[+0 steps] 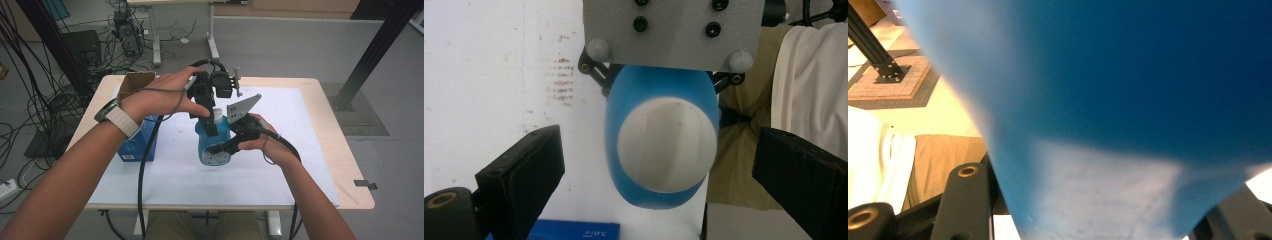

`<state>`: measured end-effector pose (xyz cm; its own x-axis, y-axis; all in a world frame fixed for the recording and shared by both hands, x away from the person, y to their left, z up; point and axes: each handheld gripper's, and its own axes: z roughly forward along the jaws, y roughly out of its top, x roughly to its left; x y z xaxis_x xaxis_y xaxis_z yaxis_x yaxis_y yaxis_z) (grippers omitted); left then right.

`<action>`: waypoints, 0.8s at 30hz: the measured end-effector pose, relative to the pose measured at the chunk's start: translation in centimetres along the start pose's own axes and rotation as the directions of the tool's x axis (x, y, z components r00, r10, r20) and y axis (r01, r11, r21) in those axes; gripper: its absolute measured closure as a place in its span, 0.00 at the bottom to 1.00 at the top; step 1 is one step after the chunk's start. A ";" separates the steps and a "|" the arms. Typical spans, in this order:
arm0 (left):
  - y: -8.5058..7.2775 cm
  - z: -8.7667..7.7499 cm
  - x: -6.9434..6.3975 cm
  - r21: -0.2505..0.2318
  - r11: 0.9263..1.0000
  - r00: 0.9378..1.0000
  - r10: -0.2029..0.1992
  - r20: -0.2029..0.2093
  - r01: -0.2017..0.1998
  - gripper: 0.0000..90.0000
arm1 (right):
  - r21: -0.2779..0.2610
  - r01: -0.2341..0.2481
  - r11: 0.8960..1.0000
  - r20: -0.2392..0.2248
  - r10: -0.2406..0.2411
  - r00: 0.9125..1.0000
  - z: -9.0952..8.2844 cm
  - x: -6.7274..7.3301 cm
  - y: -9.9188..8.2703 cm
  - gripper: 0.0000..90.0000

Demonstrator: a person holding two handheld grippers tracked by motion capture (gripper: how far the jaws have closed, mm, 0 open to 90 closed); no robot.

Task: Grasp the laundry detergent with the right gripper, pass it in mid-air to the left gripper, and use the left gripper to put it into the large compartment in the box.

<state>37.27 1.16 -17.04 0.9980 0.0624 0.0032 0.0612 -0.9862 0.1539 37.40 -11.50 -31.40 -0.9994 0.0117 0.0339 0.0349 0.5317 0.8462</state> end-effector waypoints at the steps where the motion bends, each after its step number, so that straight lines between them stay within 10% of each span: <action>1: 0.0 0.0 0.0 0.000 1.000 1.000 0.000 0.000 0.000 0.08 | -0.002 0.003 1.000 0.001 -0.003 1.000 0.0 0.0 0.0 0.49; 24: -0.2 0.0 0.1 -0.004 1.000 1.000 -0.005 -0.007 0.005 0.08 | 0.000 -0.005 1.000 -0.004 0.005 1.000 0.0 -0.2 -0.1 0.49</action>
<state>37.39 1.39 -17.05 0.9976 0.0682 0.0098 0.0658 -0.9852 0.1582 37.57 -11.55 -31.45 -0.9991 0.0111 0.0397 0.0395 0.5320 0.8459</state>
